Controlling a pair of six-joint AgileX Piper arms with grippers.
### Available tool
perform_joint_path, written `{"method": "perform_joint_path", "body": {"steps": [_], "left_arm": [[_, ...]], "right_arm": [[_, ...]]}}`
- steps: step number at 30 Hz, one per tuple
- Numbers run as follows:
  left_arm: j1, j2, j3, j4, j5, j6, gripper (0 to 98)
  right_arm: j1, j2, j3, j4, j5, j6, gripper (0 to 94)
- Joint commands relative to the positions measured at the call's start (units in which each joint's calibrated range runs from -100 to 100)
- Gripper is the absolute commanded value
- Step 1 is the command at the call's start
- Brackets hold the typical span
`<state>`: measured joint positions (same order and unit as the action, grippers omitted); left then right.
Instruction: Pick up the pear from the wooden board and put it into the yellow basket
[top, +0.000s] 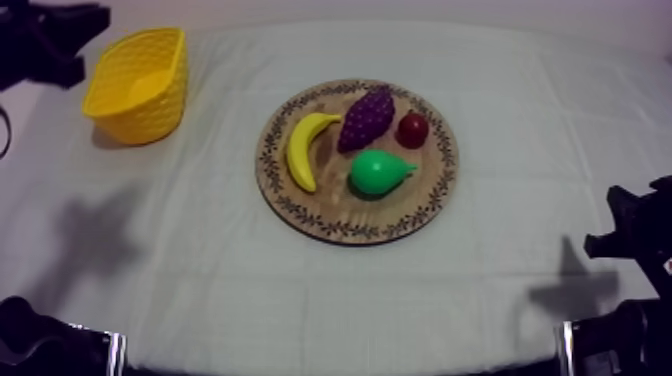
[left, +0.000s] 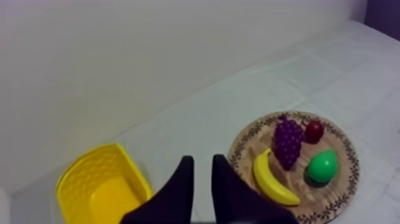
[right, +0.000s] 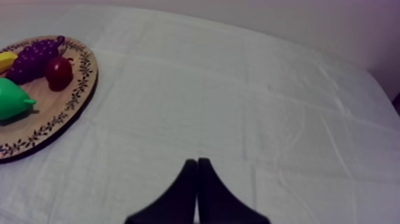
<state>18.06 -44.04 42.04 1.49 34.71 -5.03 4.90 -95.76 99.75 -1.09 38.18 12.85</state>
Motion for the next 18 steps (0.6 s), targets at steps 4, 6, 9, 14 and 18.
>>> {"method": "perform_joint_path", "body": {"steps": [4, 6, 9, 14, 18], "left_arm": [[4.4, 10.6, -7.8, -0.08, 0.1, -0.4, 13.5], [6.2, 13.2, -8.5, -0.09, -0.4, -0.4, 13.6], [8.8, 16.6, -9.1, -0.11, -1.1, -0.4, 13.6], [12.7, 21.2, -7.3, -0.21, -3.0, 0.1, 13.6], [15.3, 23.8, -3.3, -0.24, -6.0, 0.6, 13.5]], "right_arm": [[0.0, 0.0, 0.0, 0.0, -0.1, 0.0, 0.3], [0.0, 0.0, 0.0, 0.0, -0.1, 0.0, 0.3], [0.0, 0.0, 0.0, 0.0, -0.1, 0.0, 0.3], [0.0, 0.0, 0.0, 0.0, -0.1, 0.0, 0.3], [0.0, 0.0, 0.0, 0.0, -0.1, 0.0, 0.3]]}}
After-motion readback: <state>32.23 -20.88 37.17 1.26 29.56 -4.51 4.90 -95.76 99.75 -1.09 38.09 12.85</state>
